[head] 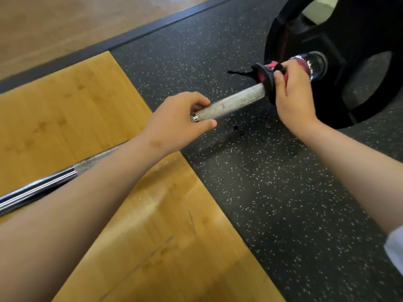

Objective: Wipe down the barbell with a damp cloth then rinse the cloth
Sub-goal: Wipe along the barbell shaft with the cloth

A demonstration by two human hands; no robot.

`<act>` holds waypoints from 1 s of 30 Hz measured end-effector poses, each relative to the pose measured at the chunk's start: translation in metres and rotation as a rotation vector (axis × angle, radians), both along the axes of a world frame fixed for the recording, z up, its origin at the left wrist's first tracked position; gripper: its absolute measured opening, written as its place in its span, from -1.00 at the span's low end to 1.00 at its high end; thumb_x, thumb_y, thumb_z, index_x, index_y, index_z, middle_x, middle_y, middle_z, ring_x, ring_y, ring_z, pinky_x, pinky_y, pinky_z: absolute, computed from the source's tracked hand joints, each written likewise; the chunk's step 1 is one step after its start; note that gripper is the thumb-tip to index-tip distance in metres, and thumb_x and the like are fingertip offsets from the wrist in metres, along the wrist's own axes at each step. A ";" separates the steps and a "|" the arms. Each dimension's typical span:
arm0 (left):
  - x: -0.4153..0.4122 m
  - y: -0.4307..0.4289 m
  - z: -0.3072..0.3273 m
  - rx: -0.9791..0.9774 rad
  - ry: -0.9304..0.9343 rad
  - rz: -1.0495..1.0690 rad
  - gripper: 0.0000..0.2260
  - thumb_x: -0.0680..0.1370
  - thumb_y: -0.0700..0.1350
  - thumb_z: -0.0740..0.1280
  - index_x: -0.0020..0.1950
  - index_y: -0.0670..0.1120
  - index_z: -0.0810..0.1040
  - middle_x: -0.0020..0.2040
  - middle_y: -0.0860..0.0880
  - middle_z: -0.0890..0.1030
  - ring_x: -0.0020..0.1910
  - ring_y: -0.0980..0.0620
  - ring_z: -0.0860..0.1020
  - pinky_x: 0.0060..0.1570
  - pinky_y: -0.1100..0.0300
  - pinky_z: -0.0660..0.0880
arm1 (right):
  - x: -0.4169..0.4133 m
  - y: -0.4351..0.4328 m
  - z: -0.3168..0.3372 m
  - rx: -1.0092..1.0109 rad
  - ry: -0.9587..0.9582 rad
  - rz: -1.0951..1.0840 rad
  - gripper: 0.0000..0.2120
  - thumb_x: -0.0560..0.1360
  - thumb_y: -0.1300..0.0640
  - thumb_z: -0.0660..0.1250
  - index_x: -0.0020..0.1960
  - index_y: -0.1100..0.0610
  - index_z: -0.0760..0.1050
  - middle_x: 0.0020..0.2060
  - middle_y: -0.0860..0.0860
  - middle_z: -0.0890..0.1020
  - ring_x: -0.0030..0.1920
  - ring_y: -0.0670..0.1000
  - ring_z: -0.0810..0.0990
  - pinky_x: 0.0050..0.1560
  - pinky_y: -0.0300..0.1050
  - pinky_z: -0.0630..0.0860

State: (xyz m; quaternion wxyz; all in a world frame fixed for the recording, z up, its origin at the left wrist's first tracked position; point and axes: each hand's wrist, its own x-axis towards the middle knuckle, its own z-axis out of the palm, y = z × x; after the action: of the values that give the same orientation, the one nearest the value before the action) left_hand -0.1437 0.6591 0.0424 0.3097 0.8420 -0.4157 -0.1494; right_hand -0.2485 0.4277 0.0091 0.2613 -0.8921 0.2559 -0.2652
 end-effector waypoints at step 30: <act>-0.019 0.012 0.015 0.123 0.075 -0.001 -0.43 0.46 -0.09 0.46 0.38 -0.11 0.28 0.23 -0.04 0.49 0.17 0.02 0.48 0.10 0.21 0.42 | 0.004 0.107 0.010 0.164 0.059 0.262 -0.76 0.62 0.14 0.15 0.22 0.12 0.50 0.14 0.03 0.52 0.17 0.01 0.42 0.09 0.01 0.44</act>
State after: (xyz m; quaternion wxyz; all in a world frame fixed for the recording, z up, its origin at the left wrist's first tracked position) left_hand -0.1625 0.6712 0.0573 0.2728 0.8531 -0.3941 -0.2063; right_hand -0.2443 0.5344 0.0195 0.3581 -0.9009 0.1659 -0.1806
